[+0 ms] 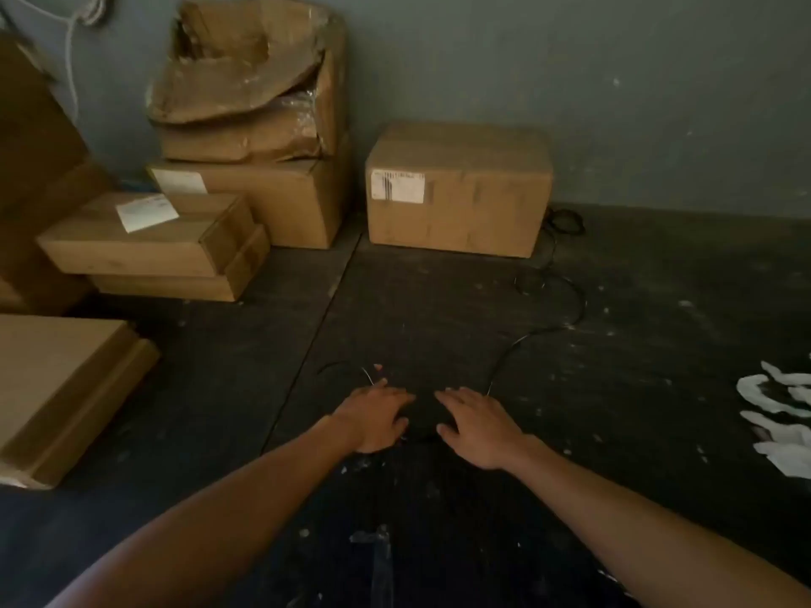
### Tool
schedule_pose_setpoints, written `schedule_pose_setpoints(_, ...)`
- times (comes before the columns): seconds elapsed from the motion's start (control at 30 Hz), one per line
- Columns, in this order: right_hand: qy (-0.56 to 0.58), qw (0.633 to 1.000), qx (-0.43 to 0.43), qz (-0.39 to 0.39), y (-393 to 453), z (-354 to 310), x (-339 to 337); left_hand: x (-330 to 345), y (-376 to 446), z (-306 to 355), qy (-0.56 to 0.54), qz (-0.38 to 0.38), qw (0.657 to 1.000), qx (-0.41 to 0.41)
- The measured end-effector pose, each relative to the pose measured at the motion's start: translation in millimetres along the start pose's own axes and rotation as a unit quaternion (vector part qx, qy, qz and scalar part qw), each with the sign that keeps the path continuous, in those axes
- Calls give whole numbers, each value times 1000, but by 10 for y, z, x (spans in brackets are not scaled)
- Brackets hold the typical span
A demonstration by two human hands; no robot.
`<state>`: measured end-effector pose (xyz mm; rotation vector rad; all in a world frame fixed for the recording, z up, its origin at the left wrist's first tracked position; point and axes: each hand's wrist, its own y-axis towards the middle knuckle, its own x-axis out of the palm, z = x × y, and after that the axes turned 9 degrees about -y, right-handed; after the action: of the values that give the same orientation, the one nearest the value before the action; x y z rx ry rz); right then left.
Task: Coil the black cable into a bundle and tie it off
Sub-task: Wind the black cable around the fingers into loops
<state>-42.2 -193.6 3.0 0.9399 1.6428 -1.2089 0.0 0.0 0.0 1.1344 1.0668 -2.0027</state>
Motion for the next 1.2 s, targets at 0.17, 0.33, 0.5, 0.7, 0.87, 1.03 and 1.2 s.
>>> schedule_pose_setpoints(0.17, -55, 996, -14, -74, -19, -19, 306, 324, -12, 24, 52, -59, 997, -1)
schedule_pose_setpoints(0.33, -122, 991, -45, -25, -23, -10, 392, 432, -56, 40, 68, -23, 997, 12)
schedule_pose_setpoints(0.5, -116, 992, -41, -34, -43, -38, 384, 425, -93, 59, 91, 25, 995, 38)
schedule_pose_setpoints(0.7, 30, 997, -48, -47, -89, 58, 197, 280, -114, 55, 9, 78, 995, 61)
schedule_pose_setpoints(0.87, 34, 996, -42, 66, -95, 216, -345, 30, -108, 108, -67, 100, 990, 73)
schedule_pose_setpoints(1.03, 34, 988, -21, 146, -104, 369, -888, -265, -59, 221, -158, 163, 972, 67)
schedule_pose_setpoints(1.2, 41, 976, 42, 211, -165, 636, -1289, -419, -67, 91, -195, 198, 959, 53)
